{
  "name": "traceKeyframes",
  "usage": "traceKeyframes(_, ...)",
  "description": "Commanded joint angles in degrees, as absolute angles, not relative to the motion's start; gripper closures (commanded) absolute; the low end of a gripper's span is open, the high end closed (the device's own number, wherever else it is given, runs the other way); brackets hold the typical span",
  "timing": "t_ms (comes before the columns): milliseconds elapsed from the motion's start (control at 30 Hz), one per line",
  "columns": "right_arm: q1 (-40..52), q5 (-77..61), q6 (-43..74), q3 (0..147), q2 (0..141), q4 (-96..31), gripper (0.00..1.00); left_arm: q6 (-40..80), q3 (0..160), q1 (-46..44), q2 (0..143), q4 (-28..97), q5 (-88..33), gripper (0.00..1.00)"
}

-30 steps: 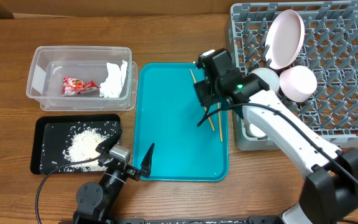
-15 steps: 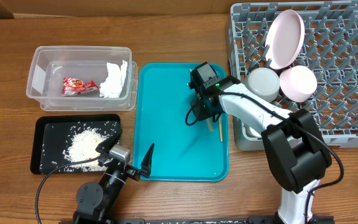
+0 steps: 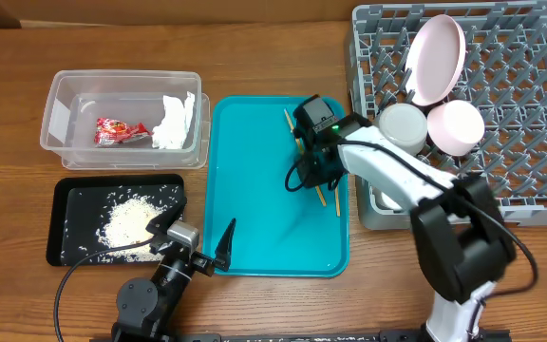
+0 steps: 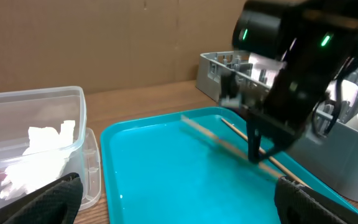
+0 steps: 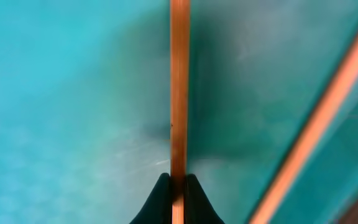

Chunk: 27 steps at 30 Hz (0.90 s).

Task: Sort waste into correct bins and load items into the dishwasher
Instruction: 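Carry the chopstick to the dish rack and release it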

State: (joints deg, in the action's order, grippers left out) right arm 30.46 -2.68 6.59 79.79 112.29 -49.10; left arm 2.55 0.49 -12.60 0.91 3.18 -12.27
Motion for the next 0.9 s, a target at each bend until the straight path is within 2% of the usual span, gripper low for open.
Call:
traceKeyframes(0,29.5,-1.2,7.5,83.7,102.3,-48.7,0.96,1.7,0.3,-12.0,0.4,3.1,-13.1,0.00)
traceKeyframes(233,21.3,7.9,5.7,84.5,96.2,-44.7,0.96,1.7,0.3,-12.0,0.4,3.1,-13.1,0.00)
traceKeyframes(433,15.0,7.9,-1.6,84.4,100.4,-38.3,0.96,1.7,0.3,-12.0,0.4,3.1,-13.1,0.00)
traceKeyframes(633,12.9,7.9,-2.0,84.4,105.6,-33.8,0.96,1.7,0.3,-12.0,0.4,3.1,-13.1,0.00)
traceKeyframes(667,12.9,7.9,-2.5,84.4,105.6,-33.4,0.89,1.7,0.3,-12.0,0.4,3.1,-13.1,0.00)
traceKeyframes(733,13.1,7.9,-3.3,84.5,105.3,-33.0,0.58,1.7,0.3,-12.0,0.4,3.1,-13.1,0.00)
traceKeyframes(867,14.5,7.6,-1.9,85.3,102.4,-36.4,0.45,1.7,0.3,-12.0,0.4,3.1,-13.1,0.00)
